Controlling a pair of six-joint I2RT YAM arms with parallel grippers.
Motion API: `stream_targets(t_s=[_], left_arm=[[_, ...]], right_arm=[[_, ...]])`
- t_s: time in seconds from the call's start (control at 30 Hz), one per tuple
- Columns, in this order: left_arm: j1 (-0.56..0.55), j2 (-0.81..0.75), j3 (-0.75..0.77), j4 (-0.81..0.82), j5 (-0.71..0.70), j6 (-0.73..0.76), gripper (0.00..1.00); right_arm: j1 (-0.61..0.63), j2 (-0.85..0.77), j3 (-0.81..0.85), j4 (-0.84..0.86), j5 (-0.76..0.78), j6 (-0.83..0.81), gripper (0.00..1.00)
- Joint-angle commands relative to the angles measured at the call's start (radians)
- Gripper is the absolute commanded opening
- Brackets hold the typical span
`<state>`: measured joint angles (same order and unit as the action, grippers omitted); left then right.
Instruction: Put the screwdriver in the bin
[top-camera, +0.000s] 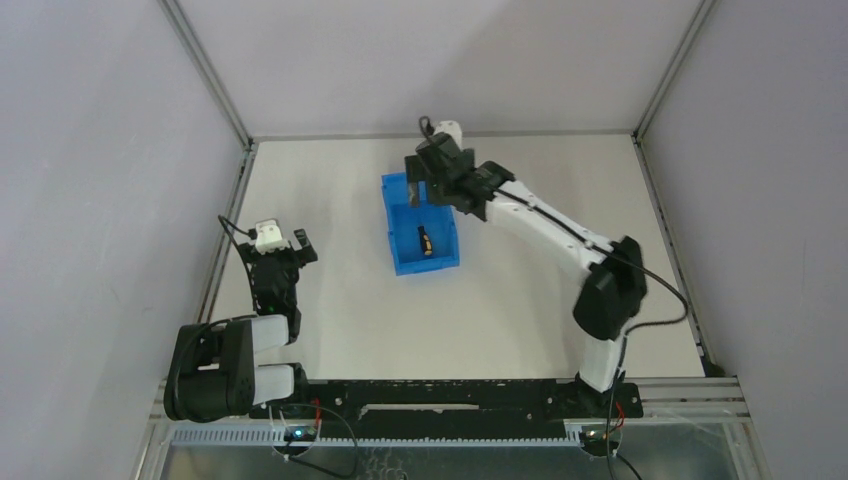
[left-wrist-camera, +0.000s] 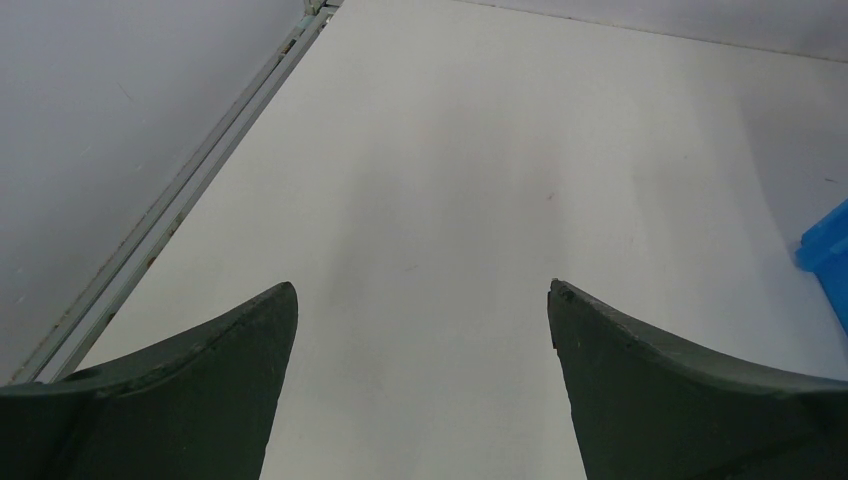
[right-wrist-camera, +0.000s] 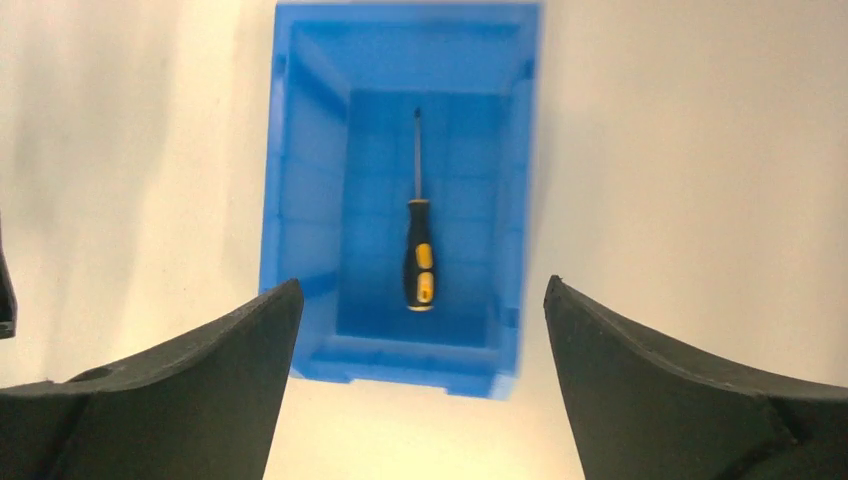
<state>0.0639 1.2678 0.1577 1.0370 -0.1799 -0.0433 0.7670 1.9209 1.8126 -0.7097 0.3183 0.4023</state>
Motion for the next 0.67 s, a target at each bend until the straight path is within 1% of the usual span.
stream_targets(t_s=[0.0,0.2,0.27,0.33,0.47,0.63], left_arm=[[-0.005,-0.007,0.032,0.029,-0.004,0.018,1.0],[-0.006,-0.007,0.033,0.029,-0.005,0.018,1.0],[-0.005,-0.007,0.032,0.029,-0.006,0.019,1.0],[-0.005,-0.007,0.032,0.029,-0.003,0.018,1.0],[-0.006,-0.007,0.032,0.029,-0.005,0.018,1.0],[-0.006,-0.007,0.033,0.029,-0.005,0.018,1.0]], right_arm=[[-0.076,-0.192,-0.124,0.02,0.095,-0.079,1.0],[-0.327,-0.446,-0.418,0.093,-0.041,-0.065,1.0],[-0.407,-0.515,-0.494,0.092,-0.05,-0.057,1.0],[-0.472,-0.572,-0.556,0.089,-0.016,-0.054,1.0],[-0.557,-0.648,-0.641,0.082,-0.011,-0.046,1.0],[-0.607,-0.724,-0.703,0.124,-0.009,-0.017,1.0]])
